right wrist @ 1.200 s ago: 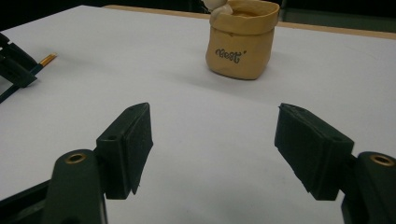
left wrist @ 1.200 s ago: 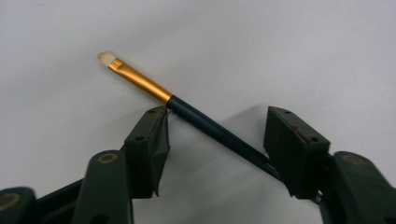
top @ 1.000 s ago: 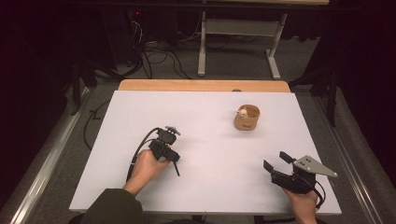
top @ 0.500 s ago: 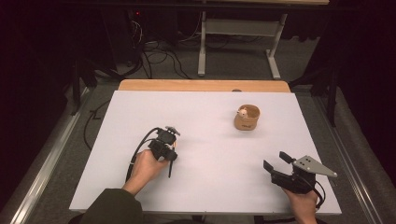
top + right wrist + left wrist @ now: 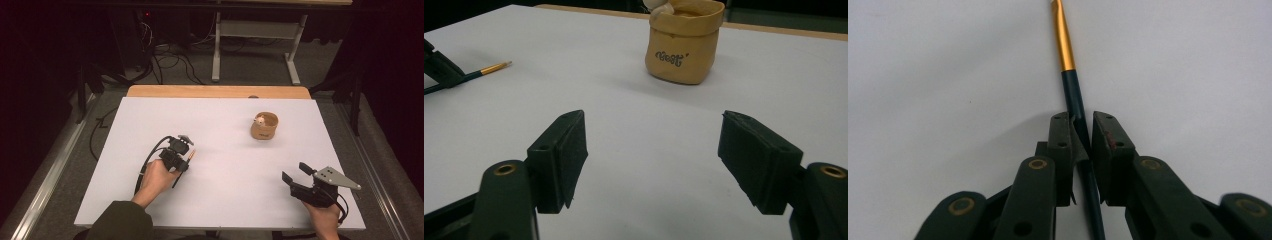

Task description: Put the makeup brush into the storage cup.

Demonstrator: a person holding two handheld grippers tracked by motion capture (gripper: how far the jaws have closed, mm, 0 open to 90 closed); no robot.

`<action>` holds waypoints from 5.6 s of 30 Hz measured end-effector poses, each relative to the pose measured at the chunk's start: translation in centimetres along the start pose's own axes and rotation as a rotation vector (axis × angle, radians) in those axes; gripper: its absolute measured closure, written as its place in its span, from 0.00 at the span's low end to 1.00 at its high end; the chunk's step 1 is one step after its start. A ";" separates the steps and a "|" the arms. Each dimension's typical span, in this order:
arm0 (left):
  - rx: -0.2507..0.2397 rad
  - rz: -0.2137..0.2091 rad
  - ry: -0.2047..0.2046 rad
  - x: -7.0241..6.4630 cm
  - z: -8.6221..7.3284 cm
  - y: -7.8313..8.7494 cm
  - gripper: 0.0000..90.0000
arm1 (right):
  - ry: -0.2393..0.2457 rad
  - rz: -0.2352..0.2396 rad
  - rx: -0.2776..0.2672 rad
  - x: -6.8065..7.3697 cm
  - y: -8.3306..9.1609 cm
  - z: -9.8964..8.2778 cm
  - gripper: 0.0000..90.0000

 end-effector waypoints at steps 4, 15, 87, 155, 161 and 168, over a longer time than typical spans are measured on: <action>-0.006 -0.005 -0.009 0.0 0.0 0.0 0.91 | 0.000 0.001 0.001 0.0 0.0 0.0 0.33; -0.001 -0.027 -0.026 0.3 0.0 0.0 0.92 | 0.007 0.005 0.005 0.0 0.0 0.0 0.33; -0.389 -0.300 -0.115 -1.9 -2.8 5.5 0.92 | 0.013 0.010 0.024 0.1 -0.2 -0.2 0.33; -0.631 -0.398 -0.203 -5.6 -4.0 6.3 0.92 | 0.091 0.292 0.046 7.5 -1.8 2.4 0.28; -0.639 -0.401 -0.214 -6.0 -3.9 6.4 0.92 | 0.086 0.316 0.045 8.3 -2.3 2.8 0.26; -0.651 -0.406 -0.223 -6.3 -3.7 6.4 0.92 | 0.067 0.356 0.048 9.1 -3.2 3.3 0.29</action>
Point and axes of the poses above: each handheld gripper's, and its own axes: y roughly backward along the jaws, z roughly out of its top, x roughly to its left, the point moved 2 cm from there along -y, roughly forward along the jaws, and after that the axes turned 6 degrees about -x, right-handed, at the moved point
